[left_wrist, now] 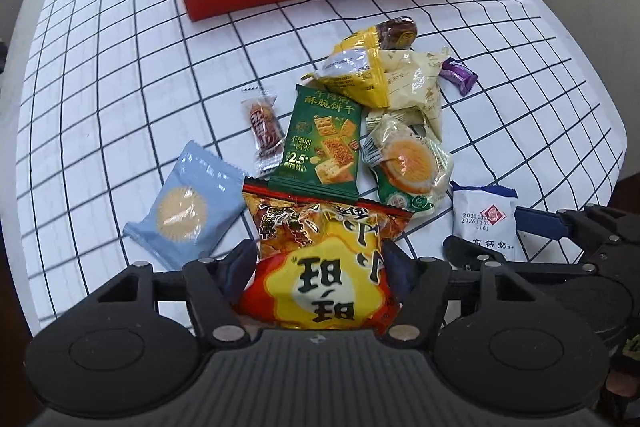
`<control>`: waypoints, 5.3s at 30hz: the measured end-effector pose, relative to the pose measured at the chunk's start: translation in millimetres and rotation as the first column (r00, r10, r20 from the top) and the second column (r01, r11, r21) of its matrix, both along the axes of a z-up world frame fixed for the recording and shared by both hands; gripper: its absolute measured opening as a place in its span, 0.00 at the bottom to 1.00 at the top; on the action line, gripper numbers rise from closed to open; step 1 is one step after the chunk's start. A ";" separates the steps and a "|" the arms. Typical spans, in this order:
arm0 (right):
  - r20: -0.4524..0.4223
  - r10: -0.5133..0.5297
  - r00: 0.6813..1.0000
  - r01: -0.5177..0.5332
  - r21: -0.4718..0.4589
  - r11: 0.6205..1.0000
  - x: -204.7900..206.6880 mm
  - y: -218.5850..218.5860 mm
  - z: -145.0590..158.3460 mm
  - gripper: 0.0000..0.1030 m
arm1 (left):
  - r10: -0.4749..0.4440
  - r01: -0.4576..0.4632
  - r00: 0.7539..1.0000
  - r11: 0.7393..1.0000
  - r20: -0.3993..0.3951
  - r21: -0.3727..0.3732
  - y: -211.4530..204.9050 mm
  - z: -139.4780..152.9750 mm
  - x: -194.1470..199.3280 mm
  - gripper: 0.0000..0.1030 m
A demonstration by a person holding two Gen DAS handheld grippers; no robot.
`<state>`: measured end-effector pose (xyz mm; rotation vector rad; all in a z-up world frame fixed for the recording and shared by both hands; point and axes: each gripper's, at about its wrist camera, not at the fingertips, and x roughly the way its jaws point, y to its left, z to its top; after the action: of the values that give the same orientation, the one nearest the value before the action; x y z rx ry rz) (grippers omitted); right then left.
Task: Organize snacks
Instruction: 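Grasp the yellow-red chip bag with the left tool while the right tool grasps the white milk-biscuit packet, then carry the chip bag with the left tool while the right tool carries the white packet into the box, then open both tools to release the chip bag and white packet in the box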
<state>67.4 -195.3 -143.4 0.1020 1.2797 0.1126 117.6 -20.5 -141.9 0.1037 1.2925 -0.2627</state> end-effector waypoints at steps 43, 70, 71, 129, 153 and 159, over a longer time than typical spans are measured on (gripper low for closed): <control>0.274 0.111 0.955 -0.136 0.073 0.988 46.6 -41.5 125.9 0.49 | 0.191 -0.157 0.961 0.973 0.202 -0.171 11.7 116.4 12.9 0.52; 0.367 0.230 0.901 -0.261 0.038 0.965 205.0 -43.1 144.0 0.49 | 0.272 -0.255 0.901 0.962 0.338 -0.094 -14.0 143.9 168.5 0.52; 0.367 0.238 0.899 -0.268 0.033 0.963 211.3 -42.5 142.1 0.49 | 0.274 -0.259 0.901 0.962 0.337 -0.090 -15.1 142.4 175.2 0.52; 0.157 0.401 0.902 -0.409 0.023 0.912 322.1 -14.5 45.1 0.64 | 0.327 -0.333 0.934 0.943 0.142 0.020 -27.6 53.8 294.6 0.57; 0.315 0.301 0.900 -0.347 0.101 0.932 243.3 -34.8 131.7 0.88 | 0.271 -0.255 0.922 0.963 0.277 -0.093 -12.2 129.4 202.9 0.58; 0.344 0.288 0.894 -0.344 0.112 0.932 212.5 -34.6 148.3 0.90 | 0.247 -0.222 0.917 0.968 0.314 -0.113 -7.1 143.0 168.5 0.67</control>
<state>279.9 -229.9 5.0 0.0180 0.9466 0.5035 286.1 -27.6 1.1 -0.0712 0.9517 -0.0814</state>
